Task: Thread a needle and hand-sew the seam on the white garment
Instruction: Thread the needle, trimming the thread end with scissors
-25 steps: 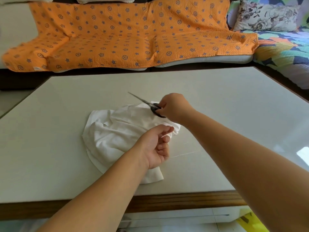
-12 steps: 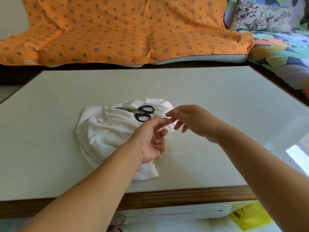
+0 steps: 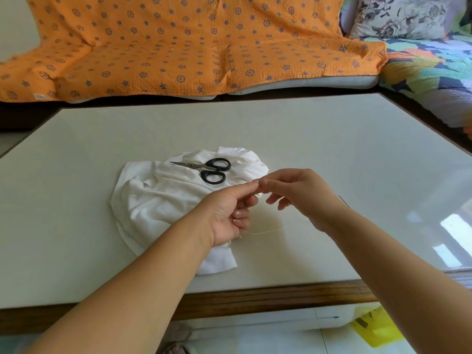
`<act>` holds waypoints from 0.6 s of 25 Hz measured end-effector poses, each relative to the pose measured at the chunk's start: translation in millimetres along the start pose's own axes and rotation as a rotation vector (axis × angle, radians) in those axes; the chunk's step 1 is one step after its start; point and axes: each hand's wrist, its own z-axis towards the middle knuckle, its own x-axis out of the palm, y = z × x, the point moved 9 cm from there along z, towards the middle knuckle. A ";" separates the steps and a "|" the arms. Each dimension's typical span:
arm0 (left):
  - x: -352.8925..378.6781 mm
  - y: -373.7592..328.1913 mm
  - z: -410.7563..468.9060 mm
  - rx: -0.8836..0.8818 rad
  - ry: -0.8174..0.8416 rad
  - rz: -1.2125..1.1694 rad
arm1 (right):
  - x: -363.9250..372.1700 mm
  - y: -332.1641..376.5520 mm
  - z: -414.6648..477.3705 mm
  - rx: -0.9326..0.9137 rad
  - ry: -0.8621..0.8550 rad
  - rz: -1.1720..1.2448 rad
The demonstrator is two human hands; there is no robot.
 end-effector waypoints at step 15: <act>-2.7 -4.8 1.0 -0.013 -0.002 -0.043 | -64.1 -30.8 81.9 0.239 -0.216 -0.531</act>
